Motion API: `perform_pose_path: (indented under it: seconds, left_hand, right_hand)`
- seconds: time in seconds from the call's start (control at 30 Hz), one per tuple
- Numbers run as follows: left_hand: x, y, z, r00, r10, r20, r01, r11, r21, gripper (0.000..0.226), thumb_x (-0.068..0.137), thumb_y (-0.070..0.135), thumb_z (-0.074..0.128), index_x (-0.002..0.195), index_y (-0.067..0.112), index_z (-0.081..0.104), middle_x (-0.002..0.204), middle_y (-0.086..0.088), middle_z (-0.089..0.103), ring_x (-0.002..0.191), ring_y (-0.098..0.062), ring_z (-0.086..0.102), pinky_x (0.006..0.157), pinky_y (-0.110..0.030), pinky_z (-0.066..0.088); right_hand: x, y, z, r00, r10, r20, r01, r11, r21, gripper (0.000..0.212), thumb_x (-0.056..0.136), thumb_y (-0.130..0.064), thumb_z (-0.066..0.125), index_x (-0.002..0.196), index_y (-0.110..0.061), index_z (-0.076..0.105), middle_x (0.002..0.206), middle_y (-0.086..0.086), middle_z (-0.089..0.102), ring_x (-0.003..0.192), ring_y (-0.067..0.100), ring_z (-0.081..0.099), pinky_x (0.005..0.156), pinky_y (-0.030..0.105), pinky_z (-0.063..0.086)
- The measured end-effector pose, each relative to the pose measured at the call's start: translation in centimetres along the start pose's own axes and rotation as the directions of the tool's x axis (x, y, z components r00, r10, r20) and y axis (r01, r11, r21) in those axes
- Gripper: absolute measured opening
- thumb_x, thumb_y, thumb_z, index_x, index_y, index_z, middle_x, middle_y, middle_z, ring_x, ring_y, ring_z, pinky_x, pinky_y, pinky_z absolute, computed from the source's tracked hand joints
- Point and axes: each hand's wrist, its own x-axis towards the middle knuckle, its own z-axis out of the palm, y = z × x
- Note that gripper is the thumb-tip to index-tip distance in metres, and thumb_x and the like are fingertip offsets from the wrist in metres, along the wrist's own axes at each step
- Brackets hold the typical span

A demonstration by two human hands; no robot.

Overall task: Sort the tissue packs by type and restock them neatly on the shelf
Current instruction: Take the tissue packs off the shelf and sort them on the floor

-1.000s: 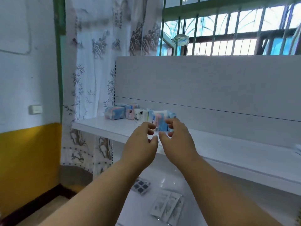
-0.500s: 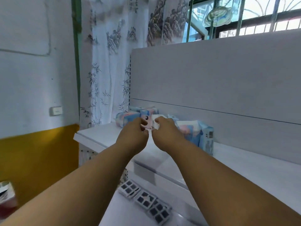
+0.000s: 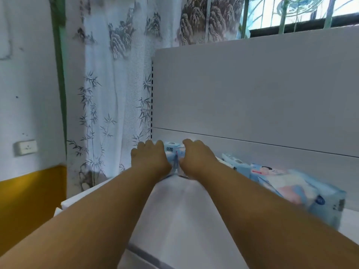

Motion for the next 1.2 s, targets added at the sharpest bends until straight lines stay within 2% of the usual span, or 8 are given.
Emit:
perform_pose_path:
  seconds: [0.1, 0.23, 0.47, 0.53, 0.67, 0.9, 1.07, 1.2]
  left_hand:
    - [1.7, -1.0, 2.4, 0.988, -0.003, 0.154, 0.003, 1.0, 0.004, 0.084, 0.074, 0.073, 0.058, 0.139, 0.023, 0.037, 0.133, -0.009, 0.049, 0.123, -0.03, 0.045, 0.1, -0.045, 0.038]
    - [3.1, -2.5, 4.1, 0.999, 0.008, 0.035, -0.007, 1.0, -0.027, 0.067, 0.081, 0.055, 0.063, 0.135, 0.023, 0.04, 0.124, -0.009, 0.053, 0.114, -0.03, 0.048, 0.09, -0.04, 0.041]
    - [1.9, -4.3, 3.0, 0.992, -0.109, -0.057, 0.077, 0.91, -0.407, 0.034, 0.08, 0.036, 0.06, 0.108, 0.02, 0.049, 0.104, -0.01, 0.061, 0.095, -0.034, 0.058, 0.077, -0.036, 0.045]
    - [0.5, -4.5, 2.1, 0.979, -0.202, -0.035, 0.146, 0.804, -0.576, 0.032, 0.081, 0.036, 0.062, 0.105, 0.019, 0.05, 0.098, -0.008, 0.062, 0.091, -0.033, 0.061, 0.079, -0.037, 0.05]
    - [-3.5, -5.1, -0.7, 0.922, -0.386, 0.037, 0.193, 0.374, -0.907, 0.027, 0.083, 0.03, 0.069, 0.103, 0.022, 0.052, 0.092, -0.004, 0.065, 0.083, -0.025, 0.065, 0.08, -0.044, 0.057]
    - [-14.0, -4.5, -5.4, 0.889, -0.266, 0.374, 0.33, -0.194, -0.924, 0.031, 0.095, 0.03, 0.062, 0.113, 0.006, 0.063, 0.107, -0.017, 0.072, 0.1, -0.036, 0.069, 0.089, -0.052, 0.056]
    - [-22.6, -0.6, -7.6, 0.844, -0.29, 0.452, 0.342, -0.359, -0.868, 0.019, 0.095, 0.031, 0.061, 0.099, 0.013, 0.066, 0.083, -0.01, 0.076, 0.085, -0.03, 0.069, 0.09, -0.052, 0.054]
    - [-28.2, 0.2, -9.6, 0.847, -0.261, 0.464, 0.334, -0.419, -0.844, 0.023, 0.095, 0.034, 0.059, 0.103, 0.014, 0.066, 0.084, -0.01, 0.076, 0.081, -0.027, 0.069, 0.076, -0.043, 0.056]
  right_hand:
    - [2.0, -0.5, 1.2, 0.998, 0.039, 0.045, -0.033, 0.99, -0.136, 0.055, 0.093, -0.026, 0.051, 0.145, -0.027, 0.032, 0.131, 0.015, 0.043, 0.12, 0.035, 0.046, 0.095, 0.042, 0.041]
    - [4.1, -1.7, 1.7, 0.993, 0.115, 0.04, -0.093, 0.928, -0.36, 0.043, 0.094, -0.031, 0.05, 0.136, -0.021, 0.046, 0.13, 0.013, 0.043, 0.119, 0.031, 0.044, 0.095, 0.04, 0.039]
    - [4.0, -2.2, 1.4, 0.994, 0.025, -0.11, -0.052, 0.967, -0.25, 0.022, 0.089, -0.007, 0.055, 0.109, -0.008, 0.063, 0.118, 0.011, 0.059, 0.11, 0.029, 0.056, 0.084, 0.033, 0.045]
    - [2.9, -2.0, 1.1, 0.973, -0.002, -0.23, -0.041, 0.982, -0.182, 0.017, 0.091, -0.01, 0.052, 0.102, -0.009, 0.065, 0.11, 0.01, 0.062, 0.106, 0.029, 0.055, 0.079, 0.034, 0.042]
    - [-0.7, -2.1, -0.8, 0.886, 0.008, -0.464, 0.103, 0.971, 0.214, 0.025, 0.092, -0.016, 0.048, 0.069, -0.012, 0.058, 0.083, 0.009, 0.061, 0.086, 0.026, 0.055, 0.067, 0.034, 0.041]
    - [-10.8, -2.2, -4.4, 0.904, 0.235, -0.357, 0.143, 0.62, 0.771, 0.022, 0.09, -0.016, 0.056, 0.076, -0.002, 0.066, 0.067, -0.001, 0.061, 0.057, 0.008, 0.052, 0.05, 0.015, 0.042]
    - [-16.9, -0.7, -5.6, 0.936, 0.281, -0.211, 0.074, 0.431, 0.899, 0.02, 0.086, -0.024, 0.058, 0.07, -0.018, 0.068, 0.075, 0.004, 0.071, 0.075, 0.028, 0.07, 0.071, 0.047, 0.059]
    - [-21.4, -0.5, -7.3, 0.96, 0.245, -0.134, 0.024, 0.406, 0.914, 0.019, 0.089, -0.021, 0.06, 0.074, -0.014, 0.07, 0.077, 0.008, 0.072, 0.077, 0.031, 0.071, 0.069, 0.049, 0.06]
